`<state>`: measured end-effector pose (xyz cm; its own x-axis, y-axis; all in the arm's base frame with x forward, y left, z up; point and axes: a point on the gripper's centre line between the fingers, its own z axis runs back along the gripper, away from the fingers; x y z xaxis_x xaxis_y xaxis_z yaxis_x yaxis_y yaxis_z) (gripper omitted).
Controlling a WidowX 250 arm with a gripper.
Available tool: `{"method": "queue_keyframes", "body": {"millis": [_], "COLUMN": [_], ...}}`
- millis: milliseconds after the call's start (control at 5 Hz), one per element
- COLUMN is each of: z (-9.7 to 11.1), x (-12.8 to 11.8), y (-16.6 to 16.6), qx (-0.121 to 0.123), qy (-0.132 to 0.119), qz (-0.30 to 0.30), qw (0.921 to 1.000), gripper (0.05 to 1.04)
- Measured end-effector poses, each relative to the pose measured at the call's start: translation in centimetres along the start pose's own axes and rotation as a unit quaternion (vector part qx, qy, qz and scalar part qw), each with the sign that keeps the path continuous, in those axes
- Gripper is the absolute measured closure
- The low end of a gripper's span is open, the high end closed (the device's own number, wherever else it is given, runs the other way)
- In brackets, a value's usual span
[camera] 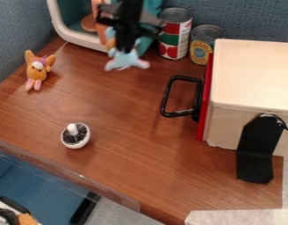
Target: Put the blue toy above the drawer
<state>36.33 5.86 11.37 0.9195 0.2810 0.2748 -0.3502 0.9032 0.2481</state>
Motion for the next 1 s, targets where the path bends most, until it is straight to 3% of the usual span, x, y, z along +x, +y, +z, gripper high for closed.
{"method": "queue_keyframes", "body": {"millis": [200,600,800,1000], "z": [3.6,9.1,9.1,8.7], "x": [-0.6,-2.9,-3.6,-3.5], "y": [-3.4,-11.4,-14.7,-15.9], "qx": [-0.055,-0.132,-0.156,-0.154], "qy": [-0.028,-0.038,-0.004,0.020], "qz": [-0.045,-0.113,-0.124,-0.136], "qw": [0.9971,0.9840,0.9800,0.9785], "gripper": [1.004,1.004,1.004,0.986]}}
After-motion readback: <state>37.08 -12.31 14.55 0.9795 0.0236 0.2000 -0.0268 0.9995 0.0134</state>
